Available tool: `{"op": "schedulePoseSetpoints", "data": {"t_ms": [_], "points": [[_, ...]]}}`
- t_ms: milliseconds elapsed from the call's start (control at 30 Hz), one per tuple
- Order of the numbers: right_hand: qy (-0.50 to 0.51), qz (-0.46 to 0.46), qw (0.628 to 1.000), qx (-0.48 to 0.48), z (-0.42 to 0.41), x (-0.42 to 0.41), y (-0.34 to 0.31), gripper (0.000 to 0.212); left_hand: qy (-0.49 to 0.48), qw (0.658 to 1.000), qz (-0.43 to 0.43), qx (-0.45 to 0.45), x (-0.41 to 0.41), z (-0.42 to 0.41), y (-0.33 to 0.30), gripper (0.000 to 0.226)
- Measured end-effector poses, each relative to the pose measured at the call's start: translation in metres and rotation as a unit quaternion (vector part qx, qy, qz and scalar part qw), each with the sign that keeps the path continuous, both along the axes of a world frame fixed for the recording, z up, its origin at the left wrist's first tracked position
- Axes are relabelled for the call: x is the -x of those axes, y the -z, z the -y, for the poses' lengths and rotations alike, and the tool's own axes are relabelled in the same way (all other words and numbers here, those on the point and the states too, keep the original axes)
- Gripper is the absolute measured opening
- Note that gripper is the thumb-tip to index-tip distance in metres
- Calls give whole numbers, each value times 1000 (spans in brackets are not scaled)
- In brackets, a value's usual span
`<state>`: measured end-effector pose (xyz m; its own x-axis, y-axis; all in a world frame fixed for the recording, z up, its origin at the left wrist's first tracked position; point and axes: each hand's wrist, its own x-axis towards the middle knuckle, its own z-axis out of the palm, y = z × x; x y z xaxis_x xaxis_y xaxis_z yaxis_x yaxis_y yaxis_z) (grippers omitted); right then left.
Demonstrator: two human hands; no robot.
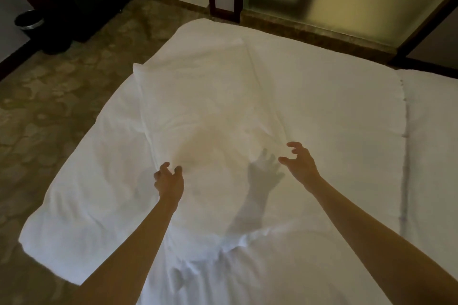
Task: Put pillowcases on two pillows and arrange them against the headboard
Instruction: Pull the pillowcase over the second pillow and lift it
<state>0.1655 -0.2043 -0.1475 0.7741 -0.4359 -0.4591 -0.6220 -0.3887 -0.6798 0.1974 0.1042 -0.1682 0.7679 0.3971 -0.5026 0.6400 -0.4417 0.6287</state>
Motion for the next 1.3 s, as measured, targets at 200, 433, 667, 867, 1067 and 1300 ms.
{"op": "schedulePoseSetpoints", "data": {"t_ms": [200,433,667,867,1067,1300], "points": [[-7,-157,985,72,11,-31,62,90,-79,994,-82,-2,-26,-13,57,76],[-26,-180,982,59,6,-19,102,70,-118,990,-73,12,-6,-12,76,85],[-99,-128,979,122,4,14,64,60,-132,987,-26,88,29,0,51,81],[-89,-152,978,110,10,121,40,60,-129,984,-67,102,126,3,28,85],[-65,-192,977,73,12,253,29,61,-106,983,-130,76,250,1,19,87],[-51,-220,974,26,17,330,41,55,-96,980,-167,43,315,-3,18,83]]}}
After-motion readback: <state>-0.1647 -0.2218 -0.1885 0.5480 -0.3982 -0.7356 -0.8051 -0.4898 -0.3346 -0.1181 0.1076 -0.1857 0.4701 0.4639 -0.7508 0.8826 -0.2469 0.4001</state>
